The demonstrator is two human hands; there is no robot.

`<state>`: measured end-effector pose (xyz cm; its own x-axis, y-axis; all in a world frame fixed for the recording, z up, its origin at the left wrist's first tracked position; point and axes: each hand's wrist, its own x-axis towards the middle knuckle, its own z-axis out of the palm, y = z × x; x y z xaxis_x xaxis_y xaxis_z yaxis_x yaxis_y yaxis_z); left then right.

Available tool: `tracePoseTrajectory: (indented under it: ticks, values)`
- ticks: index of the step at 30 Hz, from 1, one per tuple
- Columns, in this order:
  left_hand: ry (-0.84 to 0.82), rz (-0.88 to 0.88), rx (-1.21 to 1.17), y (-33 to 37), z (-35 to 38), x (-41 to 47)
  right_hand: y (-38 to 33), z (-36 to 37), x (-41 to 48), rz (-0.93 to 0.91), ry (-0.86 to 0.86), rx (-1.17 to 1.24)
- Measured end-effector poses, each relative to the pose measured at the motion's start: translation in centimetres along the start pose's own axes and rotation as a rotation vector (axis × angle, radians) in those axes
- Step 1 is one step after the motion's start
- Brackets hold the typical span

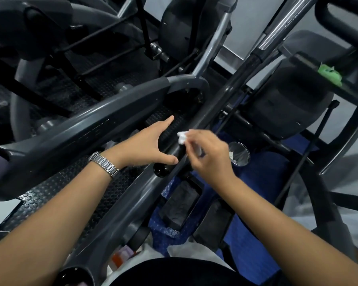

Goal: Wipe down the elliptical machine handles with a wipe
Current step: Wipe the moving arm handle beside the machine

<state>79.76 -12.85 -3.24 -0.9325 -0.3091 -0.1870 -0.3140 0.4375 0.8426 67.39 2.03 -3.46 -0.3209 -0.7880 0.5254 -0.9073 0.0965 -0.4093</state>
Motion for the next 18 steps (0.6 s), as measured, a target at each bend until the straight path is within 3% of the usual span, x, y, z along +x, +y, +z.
tracePoseTrajectory:
  ticks: [3,7,13,18]
  values:
    - [0.002,0.006,0.009,0.0,0.0,0.1,0.6,0.6,1.5,0.070,0.018,-0.001]
    - [0.010,0.007,0.006,-0.2,0.1,0.1,-1.9,0.4,-0.7,-0.070,-0.096,0.091]
    - [0.031,0.012,0.011,-0.5,0.3,0.2,0.5,0.2,1.1,0.032,0.010,0.036]
    - [0.036,0.017,0.019,-0.7,0.5,0.3,-1.2,0.7,-1.2,-0.094,-0.080,0.130]
